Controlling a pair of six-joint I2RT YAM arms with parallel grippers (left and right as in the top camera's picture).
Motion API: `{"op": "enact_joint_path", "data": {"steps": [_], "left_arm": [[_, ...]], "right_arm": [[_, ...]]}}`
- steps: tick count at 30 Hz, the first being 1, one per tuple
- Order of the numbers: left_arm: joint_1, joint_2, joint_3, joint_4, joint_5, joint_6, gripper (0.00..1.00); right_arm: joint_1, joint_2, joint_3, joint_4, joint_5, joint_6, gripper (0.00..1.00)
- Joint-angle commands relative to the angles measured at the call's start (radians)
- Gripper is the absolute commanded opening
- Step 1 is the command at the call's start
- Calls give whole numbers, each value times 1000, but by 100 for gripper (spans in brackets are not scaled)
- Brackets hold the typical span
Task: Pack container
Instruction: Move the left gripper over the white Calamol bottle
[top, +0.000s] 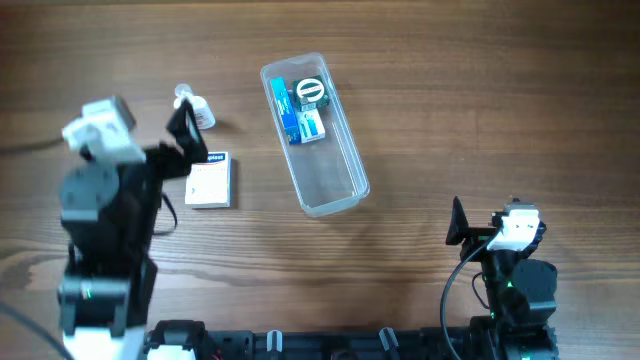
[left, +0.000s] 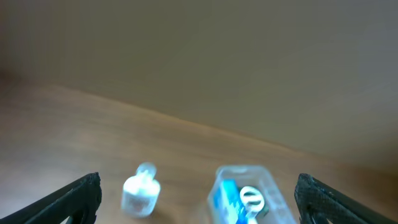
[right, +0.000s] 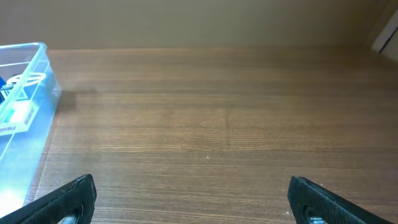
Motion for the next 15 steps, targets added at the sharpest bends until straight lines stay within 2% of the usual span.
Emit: {"op": "enact_joint_path", "data": {"steps": [1,5,15], "left_arm": [[-6,145,143,-14,21,-53,100],[3,290,290,-94,16,-117,100],[81,605,729,-488,-81,-478,100]], "right_arm": [[-6,-11,-4,4,-6,-12,100],[-6,-11,-4,4,-6,-12,100],[-6,-11,-4,4,-6,-12,100]]}}
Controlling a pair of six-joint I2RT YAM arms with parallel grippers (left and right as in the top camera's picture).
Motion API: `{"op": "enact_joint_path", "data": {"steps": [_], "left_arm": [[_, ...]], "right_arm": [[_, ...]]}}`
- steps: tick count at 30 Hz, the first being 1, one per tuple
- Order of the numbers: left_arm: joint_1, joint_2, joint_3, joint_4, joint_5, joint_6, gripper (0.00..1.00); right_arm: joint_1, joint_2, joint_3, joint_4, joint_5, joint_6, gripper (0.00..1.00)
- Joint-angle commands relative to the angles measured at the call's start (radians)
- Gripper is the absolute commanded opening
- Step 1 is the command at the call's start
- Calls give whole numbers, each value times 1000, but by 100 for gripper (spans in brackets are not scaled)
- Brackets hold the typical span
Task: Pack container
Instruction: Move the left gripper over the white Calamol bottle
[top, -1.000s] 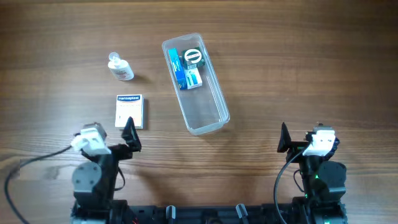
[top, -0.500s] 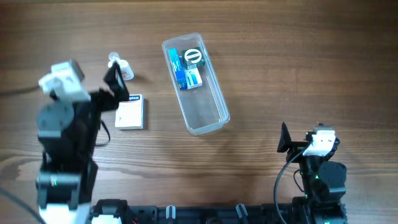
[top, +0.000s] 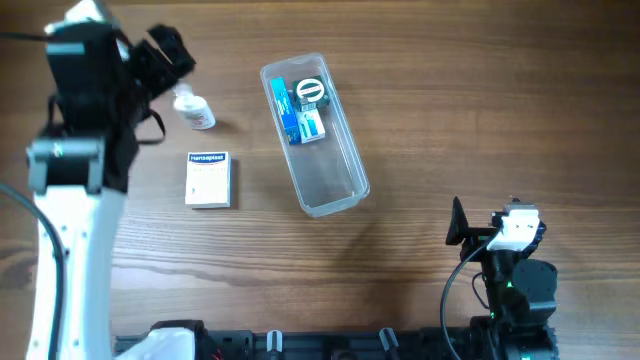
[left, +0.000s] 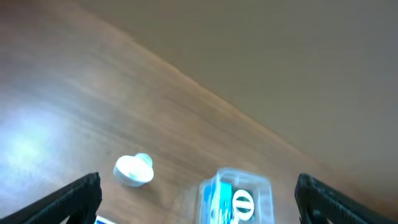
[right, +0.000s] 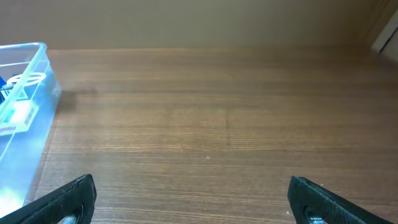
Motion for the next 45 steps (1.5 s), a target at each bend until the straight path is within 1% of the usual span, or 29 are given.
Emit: {"op": "enact_joint_path", "data": {"steps": [1,4,8,10,15,21,24,30,33,38,45], "left_arm": [[37,89,145,-73,-49,-227,100],[60,154,187,-114,-48,-374,100],[85,226,190,-165,-45,-635,100],[91,257,190,-186,-35,-727,100],[92,318,190,-183,0,-743,100],[93,364,191,-187,136,-743,100],[93,385,200,-220,186,-745,100],[93,446,261,-381,212,-853,100],[93,466,263,-383,231,-863,100],[93,497,263,-384,238,-958,100],[99,549,263,-372,238,-968,100]], "right_arm": [[-6,-11,-4,4,-6,-12,100],[-6,-11,-4,4,-6,-12,100],[-6,-11,-4,4,-6,-13,100],[-6,-11,-4,4,-6,-12,100],[-6,-11,-4,4,-6,-12,100],[-6,-11,-4,4,-6,-12,100],[-6,-11,-4,4,-6,-13,100],[-6,-11,-4,4,-6,-13,100],[-6,-11,-4,4,-6,-12,100],[-6,-11,-4,5,-6,-13,100],[-6,-11,-4,5,-6,-12,100]]}}
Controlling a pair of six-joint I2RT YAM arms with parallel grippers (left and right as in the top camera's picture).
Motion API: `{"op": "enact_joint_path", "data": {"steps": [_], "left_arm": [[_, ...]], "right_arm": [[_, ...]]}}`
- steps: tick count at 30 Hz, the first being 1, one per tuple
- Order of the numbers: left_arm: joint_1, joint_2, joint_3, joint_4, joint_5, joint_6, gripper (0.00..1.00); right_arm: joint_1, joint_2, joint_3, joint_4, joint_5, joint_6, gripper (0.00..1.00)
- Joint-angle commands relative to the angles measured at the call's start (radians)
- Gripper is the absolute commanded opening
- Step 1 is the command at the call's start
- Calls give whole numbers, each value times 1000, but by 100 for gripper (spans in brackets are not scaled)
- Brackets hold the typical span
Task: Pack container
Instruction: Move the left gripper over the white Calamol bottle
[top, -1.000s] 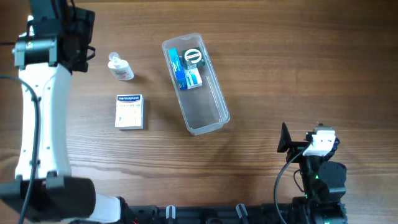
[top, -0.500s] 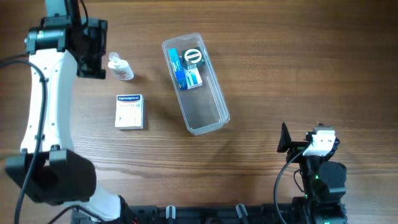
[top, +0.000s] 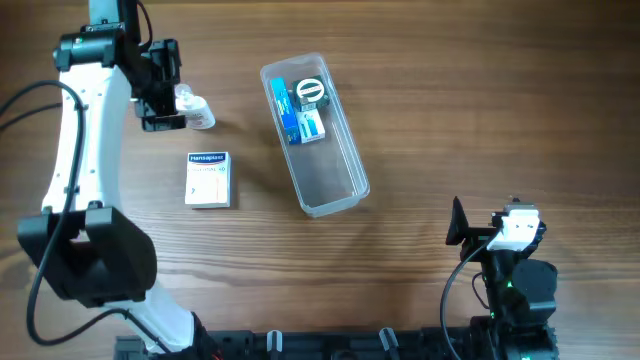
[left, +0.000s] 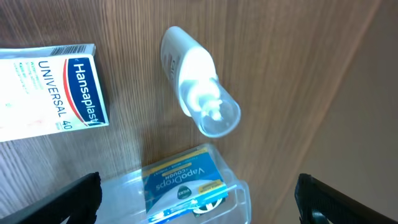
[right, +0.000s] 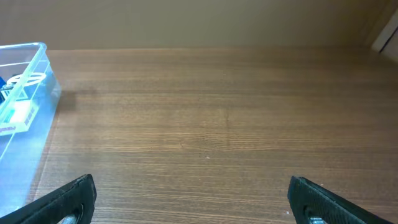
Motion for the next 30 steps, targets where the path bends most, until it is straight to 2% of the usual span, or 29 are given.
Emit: {"op": "enact_joint_path", "data": {"steps": [1,7,13,30], "left_arm": [[14,44,22,5,9,-36,100],[33,84,22,5,32,-32,100],[50,113,22,32,71,37,99],[50,188,22,103,95,37,98]], "right_arm": [[-6,-11,-4,5,-6,-12,100],[-6,-11,-4,5,-6,-12,100],[-6,-11,-4,5,-6,-13,100],[-6,-11,-4,5,-6,-12,100]]}}
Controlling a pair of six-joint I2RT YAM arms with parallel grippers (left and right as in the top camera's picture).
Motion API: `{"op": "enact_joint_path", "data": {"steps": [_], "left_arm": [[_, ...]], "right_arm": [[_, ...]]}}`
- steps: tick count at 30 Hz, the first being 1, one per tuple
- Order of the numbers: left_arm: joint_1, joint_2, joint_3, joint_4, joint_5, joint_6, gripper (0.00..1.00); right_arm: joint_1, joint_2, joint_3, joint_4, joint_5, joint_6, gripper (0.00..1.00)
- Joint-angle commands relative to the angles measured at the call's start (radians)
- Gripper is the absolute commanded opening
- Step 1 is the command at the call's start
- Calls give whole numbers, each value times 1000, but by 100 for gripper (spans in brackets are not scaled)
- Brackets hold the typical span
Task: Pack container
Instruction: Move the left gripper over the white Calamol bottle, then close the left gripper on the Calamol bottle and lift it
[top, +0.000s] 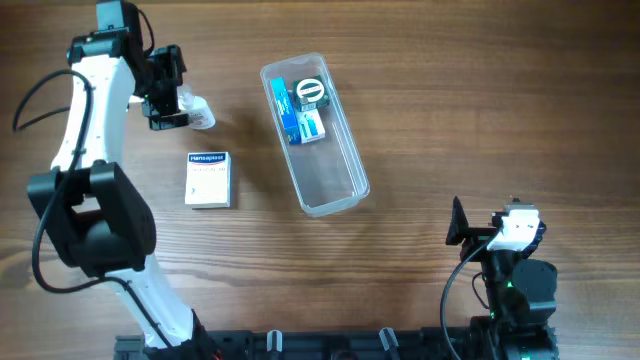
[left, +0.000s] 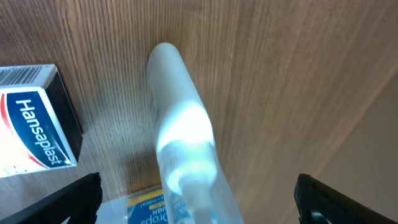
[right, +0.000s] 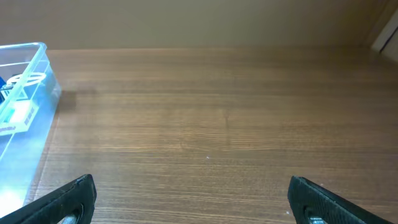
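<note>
A clear plastic container (top: 313, 135) lies at the middle of the table, with a blue VapoDrops box and a round tin at its far end. A small clear bottle (top: 200, 112) lies on its side at the far left. My left gripper (top: 170, 95) is open right over it. In the left wrist view the bottle (left: 183, 143) fills the middle, between the two fingertips (left: 78, 199). A white Hansaplast box (top: 208, 180) lies nearer than the bottle. My right gripper (right: 196, 202) is open over bare wood at the near right.
The container's near half holds nothing that I can see. In the right wrist view its end (right: 22, 118) shows at the left. The left arm (top: 80, 130) stretches along the table's left side.
My left gripper has come closer to the bottle, which now looms large between the open fingers in the wrist view. The right arm has not moved.
My left gripper was first near the Hansaplast box, looking across the table. It then stood at the far left by the bottle, and later looked straight down on it. Now it is close over the bottle, still open. Nothing on the table has shifted.
</note>
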Motion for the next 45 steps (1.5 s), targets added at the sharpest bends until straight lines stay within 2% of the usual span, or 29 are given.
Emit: {"op": "enact_joint_path", "data": {"steps": [1,10,15,25,45], "left_arm": [[5,29,19,1,14,16,98],[5,75,19,1,31,15,94],[6,82,19,1,34,16,84],[19,87,19,1,33,15,75],[20,111,19,1,41,16,38]], "right_arm": [[-6,-11,-4,5,-6,-12,100],[-6,-11,-4,5,-6,-12,100],[-6,-11,-4,5,-6,-12,100],[-6,-11,-5,5,-6,-12,100],[-6,-11,-4,5,-6,-12,100]]}}
